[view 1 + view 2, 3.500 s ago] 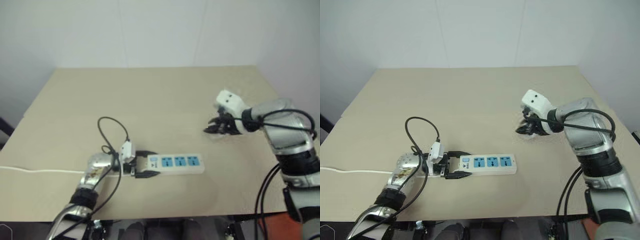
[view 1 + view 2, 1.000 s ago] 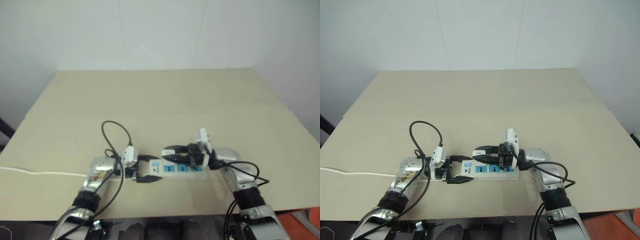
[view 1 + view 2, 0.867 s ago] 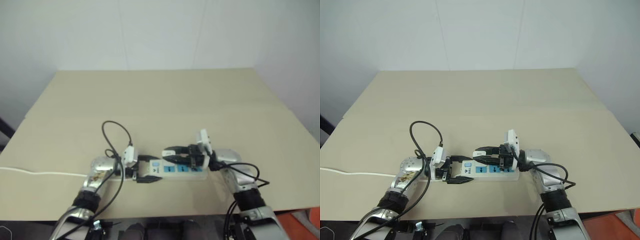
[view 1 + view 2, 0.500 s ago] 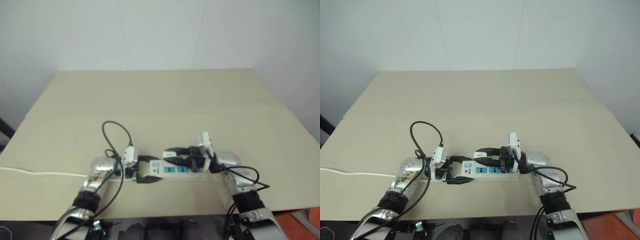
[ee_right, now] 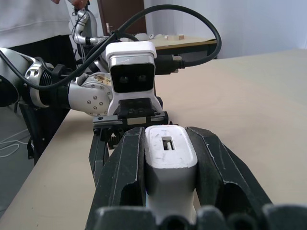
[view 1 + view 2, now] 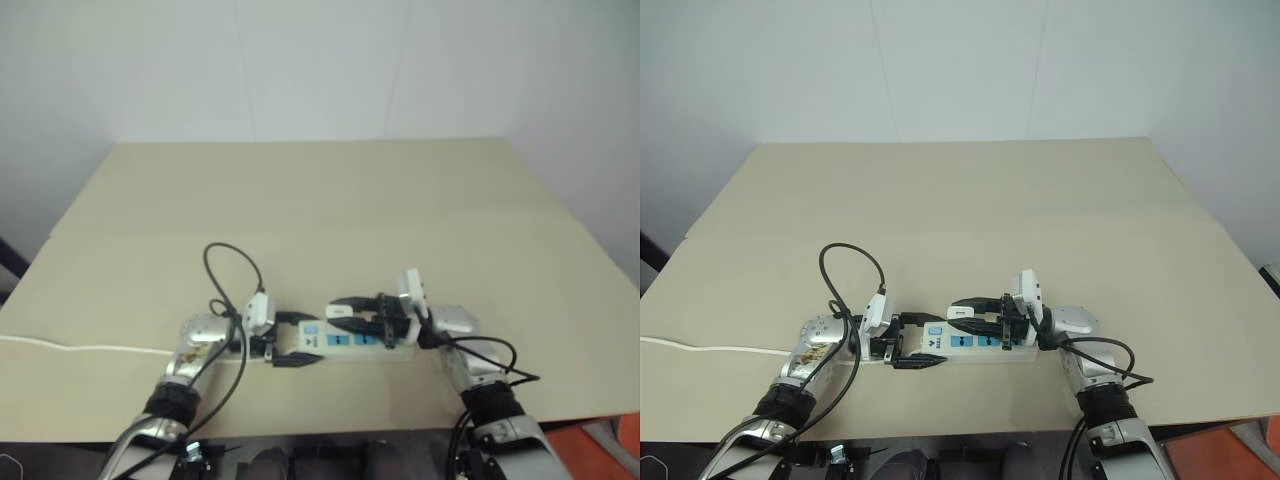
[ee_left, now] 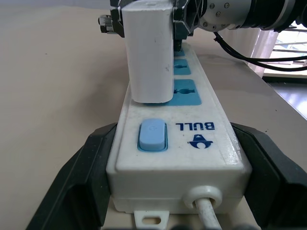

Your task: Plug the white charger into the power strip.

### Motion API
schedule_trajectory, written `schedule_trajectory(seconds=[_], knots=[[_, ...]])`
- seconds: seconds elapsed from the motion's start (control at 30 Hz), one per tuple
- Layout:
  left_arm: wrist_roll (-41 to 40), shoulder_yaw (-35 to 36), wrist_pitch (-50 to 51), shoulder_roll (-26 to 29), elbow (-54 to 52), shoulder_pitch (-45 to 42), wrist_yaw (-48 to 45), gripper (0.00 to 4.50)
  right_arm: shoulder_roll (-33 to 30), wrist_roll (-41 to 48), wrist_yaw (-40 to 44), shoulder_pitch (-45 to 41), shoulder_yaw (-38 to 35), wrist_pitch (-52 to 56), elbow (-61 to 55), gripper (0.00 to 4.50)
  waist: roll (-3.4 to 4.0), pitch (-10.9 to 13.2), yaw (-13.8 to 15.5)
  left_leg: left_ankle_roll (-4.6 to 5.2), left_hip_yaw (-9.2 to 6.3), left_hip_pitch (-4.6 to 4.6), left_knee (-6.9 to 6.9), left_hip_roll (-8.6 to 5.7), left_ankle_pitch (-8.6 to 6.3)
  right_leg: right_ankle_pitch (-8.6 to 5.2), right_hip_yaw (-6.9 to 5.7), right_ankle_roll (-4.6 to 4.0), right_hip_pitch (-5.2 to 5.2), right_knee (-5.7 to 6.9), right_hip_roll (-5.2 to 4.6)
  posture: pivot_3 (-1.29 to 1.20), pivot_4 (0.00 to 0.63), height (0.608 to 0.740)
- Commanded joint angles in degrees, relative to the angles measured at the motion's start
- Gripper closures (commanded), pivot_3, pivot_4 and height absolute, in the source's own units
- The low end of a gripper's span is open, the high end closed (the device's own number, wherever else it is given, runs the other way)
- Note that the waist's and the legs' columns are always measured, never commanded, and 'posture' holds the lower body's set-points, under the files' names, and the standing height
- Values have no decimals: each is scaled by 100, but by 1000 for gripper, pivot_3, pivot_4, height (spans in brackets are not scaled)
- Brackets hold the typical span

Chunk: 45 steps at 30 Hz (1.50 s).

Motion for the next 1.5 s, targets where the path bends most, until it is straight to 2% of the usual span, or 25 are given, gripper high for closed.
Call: schedule_trajectory(seconds=[0.03,0.63,0.93,0.97,1.13,1.2,1.27,1.4,1.5], knots=[[-78,37,49,60,-222,23,-12,1228,-76,-311,131,198,244,-58,323,3364,0,0,1,0,0,0,0,0,0,0,0,0,0,0,0,0,150,740],[-83,36,102,68,-308,71,11,1228,-111,-369,-90,148,332,19,481,3364,1,-1,-2,0,0,6,-2,2,0,0,0,0,3,0,0,0,150,740],[-66,17,62,51,-263,60,9,1228,-144,-431,-86,221,269,-309,449,245,-15,-11,-2,0,0,15,-2,4,0,-1,0,-1,12,-1,2,0,150,740],[-62,16,55,45,-245,51,12,1228,-161,-417,-58,220,261,-314,433,7,-15,-11,-1,0,0,15,-2,4,0,-1,-1,-1,11,-1,3,0,150,740],[-57,39,137,15,-189,2,106,1228,-209,-434,-39,201,223,-389,455,7,-15,-11,1,0,0,14,-2,4,-1,-1,-1,-1,11,-1,3,0,150,740],[-205,72,171,10,-214,-40,-71,500,-234,-425,-47,182,188,-387,468,0,-15,-11,3,0,0,14,-2,4,-1,-1,0,-1,11,-1,2,0,150,740],[-252,134,124,-28,-241,-56,-2,29,-299,-389,5,176,155,-363,423,0,-16,-11,9,0,0,14,-2,4,-1,-1,-1,-1,13,-2,2,0,150,740],[-456,242,420,166,-696,6,-39,29,-548,-141,83,232,-34,-212,-16,0,-17,-9,13,0,0,11,-2,4,-1,-1,0,-1,12,-5,2,0,150,740],[-904,467,969,475,-1564,188,15,29,-1005,114,155,412,-301,-31,-680,0,-13,-5,8,0,0,3,-5,5,-1,-1,0,-1,1,-4,2,0,150,740]])
